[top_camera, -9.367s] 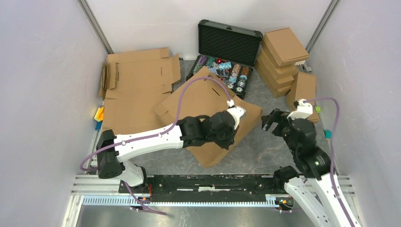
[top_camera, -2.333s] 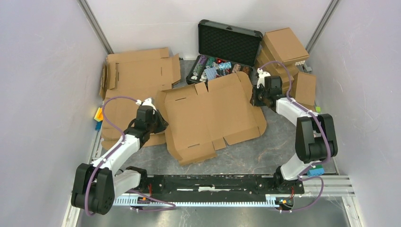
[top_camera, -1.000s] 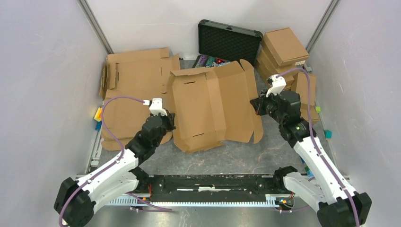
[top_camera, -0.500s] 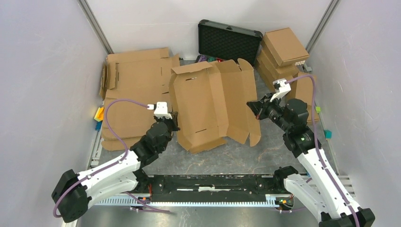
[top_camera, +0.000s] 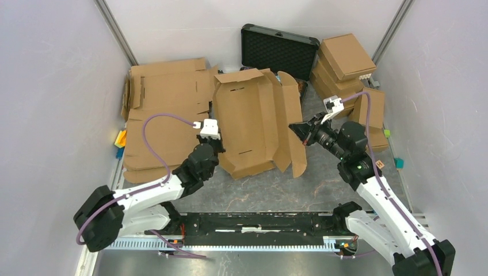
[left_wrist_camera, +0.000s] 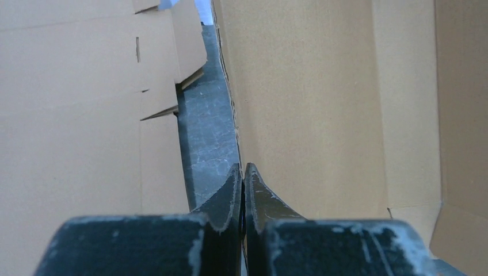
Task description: Fold the paper box
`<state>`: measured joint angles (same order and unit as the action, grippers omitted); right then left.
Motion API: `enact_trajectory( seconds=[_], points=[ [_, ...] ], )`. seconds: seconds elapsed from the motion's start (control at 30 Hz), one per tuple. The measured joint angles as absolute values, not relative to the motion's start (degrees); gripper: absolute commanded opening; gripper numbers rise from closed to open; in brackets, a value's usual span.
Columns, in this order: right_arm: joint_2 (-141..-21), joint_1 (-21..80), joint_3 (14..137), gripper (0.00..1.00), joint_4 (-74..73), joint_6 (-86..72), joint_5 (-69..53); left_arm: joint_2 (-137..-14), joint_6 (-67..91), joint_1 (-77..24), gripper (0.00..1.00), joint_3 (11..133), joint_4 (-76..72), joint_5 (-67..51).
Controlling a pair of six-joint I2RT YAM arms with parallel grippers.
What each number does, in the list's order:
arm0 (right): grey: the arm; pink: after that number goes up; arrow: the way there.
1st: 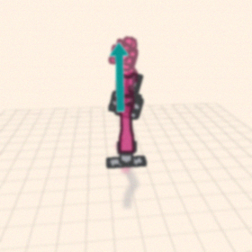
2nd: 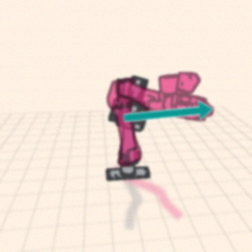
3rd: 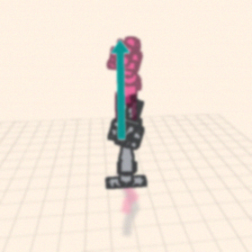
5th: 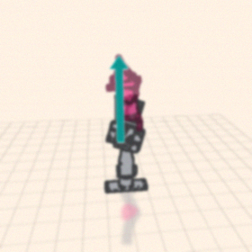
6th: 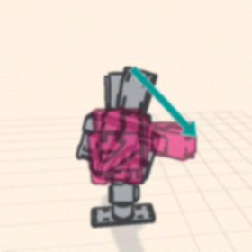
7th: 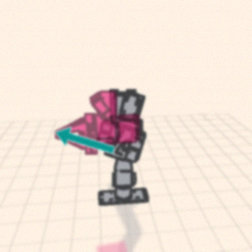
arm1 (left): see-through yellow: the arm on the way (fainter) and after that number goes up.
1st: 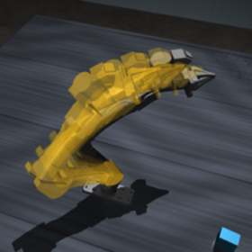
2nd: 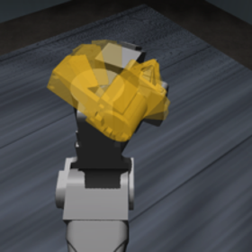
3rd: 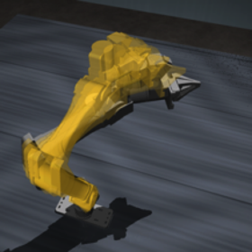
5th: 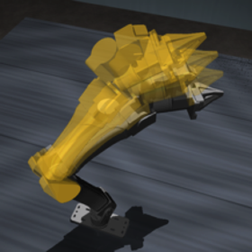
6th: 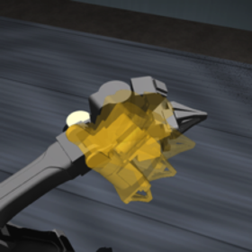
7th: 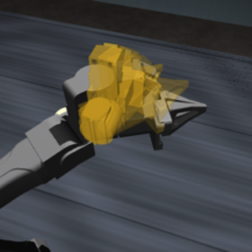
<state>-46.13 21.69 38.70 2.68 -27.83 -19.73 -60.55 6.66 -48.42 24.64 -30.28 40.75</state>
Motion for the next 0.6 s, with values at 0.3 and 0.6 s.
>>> enact_trajectory(
  seconds=[0.3, 0.6],
  points=[
    [-41.9, 22.1, 34.5, 0.0, 1.7, -22.9, -13.9, -64.1, 3.6, -48.6, 0.11, 25.1, -34.3, 41.4],
    [-31.3, 22.1, 27.2, 0.0, -1.3, -13.4, -6.5, -58.3, 13.8, -47.7, 0.49, 27.4, -19.5, 38.1]
  ],
)
